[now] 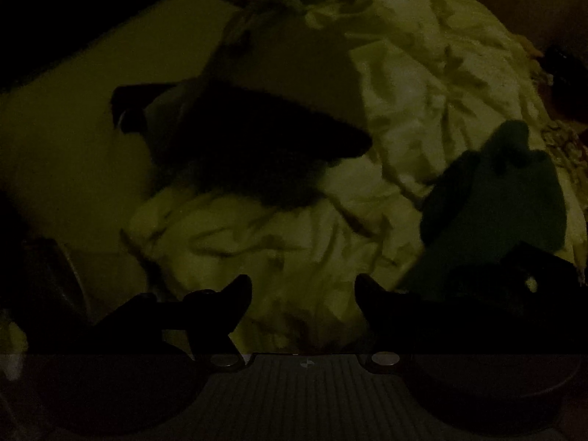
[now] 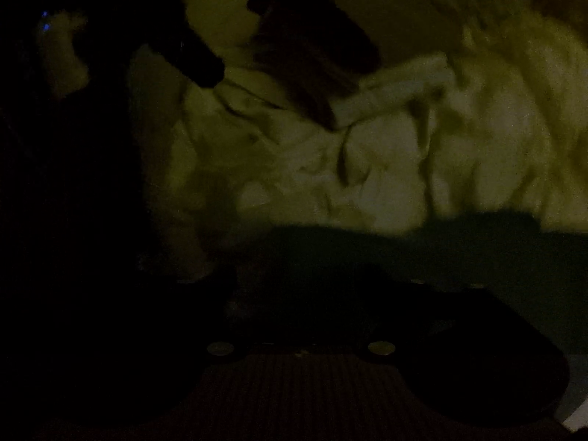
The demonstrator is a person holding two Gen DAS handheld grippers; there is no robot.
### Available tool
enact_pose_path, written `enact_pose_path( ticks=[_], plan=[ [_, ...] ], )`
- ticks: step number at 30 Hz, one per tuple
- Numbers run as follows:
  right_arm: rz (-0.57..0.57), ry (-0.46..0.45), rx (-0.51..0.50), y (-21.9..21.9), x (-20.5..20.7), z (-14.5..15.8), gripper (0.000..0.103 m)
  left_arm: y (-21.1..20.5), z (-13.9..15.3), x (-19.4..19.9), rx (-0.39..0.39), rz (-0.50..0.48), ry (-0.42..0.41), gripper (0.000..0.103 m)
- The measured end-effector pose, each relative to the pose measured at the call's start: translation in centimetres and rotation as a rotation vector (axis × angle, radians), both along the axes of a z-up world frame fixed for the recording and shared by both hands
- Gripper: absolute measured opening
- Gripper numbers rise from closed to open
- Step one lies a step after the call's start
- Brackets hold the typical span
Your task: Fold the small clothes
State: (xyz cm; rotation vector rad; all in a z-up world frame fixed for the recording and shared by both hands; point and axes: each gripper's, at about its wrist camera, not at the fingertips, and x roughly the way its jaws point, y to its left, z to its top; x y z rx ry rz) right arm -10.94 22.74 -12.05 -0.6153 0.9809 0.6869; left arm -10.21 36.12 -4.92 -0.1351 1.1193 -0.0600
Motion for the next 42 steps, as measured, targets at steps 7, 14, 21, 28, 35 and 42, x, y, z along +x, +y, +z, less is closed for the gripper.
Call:
enact_pose_path(
  ticks=[7, 14, 21, 28, 35, 42],
  plan=[
    [-0.102, 0.055, -0.045, -2.2, 2.6, 0.4, 0.012, 0.1, -0.5, -1.2, -0.017, -0.003, 0.017, 0.103],
    [-0.759, 0.122, 0.362, -17.9, 7.6, 11.3, 0.011, -5.1, -0.1, 1.2, -0.031, -0.239, -0.051, 0.103],
    [-1.235, 0.108, 0.543, -32.5, 5.8, 13.0, 0.01, -16.2, 0.4, 3.2, -0.058, -0.693, -0.152, 0.103],
    [-1.384, 0.107, 0.623, -37.2, 3.2, 11.2, 0.01, -24.1, -1.5, 1.0, -0.011, -1.005, -0.159, 0.103],
    [-1.405, 0.148, 0.69, -38.6, 2.1, 9.9, 0.01, -27.5, -5.1, -2.2, 0.28, -1.201, -0.265, 0.103],
    [-1.379, 0.177, 0.703, -39.2, 1.9, 9.2, 0.01, -29.2, -8.4, -2.9, 0.507, -1.328, -0.363, 0.074]
  ],
)
